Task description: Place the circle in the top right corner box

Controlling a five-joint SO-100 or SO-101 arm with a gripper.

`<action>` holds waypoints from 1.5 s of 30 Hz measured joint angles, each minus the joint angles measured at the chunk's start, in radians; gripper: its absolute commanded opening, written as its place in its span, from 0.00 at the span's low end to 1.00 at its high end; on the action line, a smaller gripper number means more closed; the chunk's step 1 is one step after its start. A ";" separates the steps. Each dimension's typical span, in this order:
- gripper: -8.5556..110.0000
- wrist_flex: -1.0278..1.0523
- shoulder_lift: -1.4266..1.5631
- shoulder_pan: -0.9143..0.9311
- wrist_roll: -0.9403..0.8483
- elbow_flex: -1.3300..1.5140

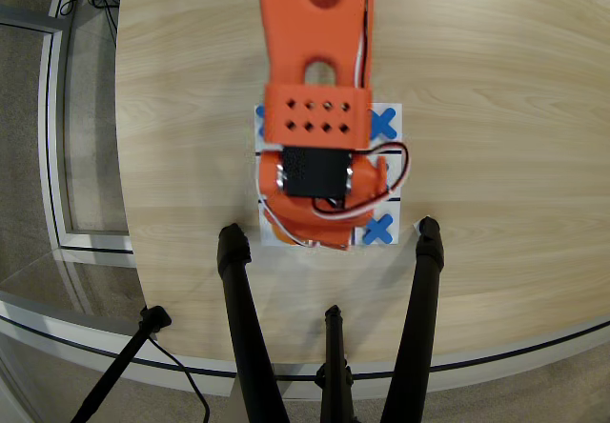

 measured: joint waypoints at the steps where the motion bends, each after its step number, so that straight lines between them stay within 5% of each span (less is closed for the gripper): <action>1: 0.07 0.000 -0.037 -0.005 0.000 -0.029; 14: 0.07 -0.006 -0.503 0.046 0.000 -0.419; 45: 0.07 -0.018 -0.618 0.071 -0.002 -0.456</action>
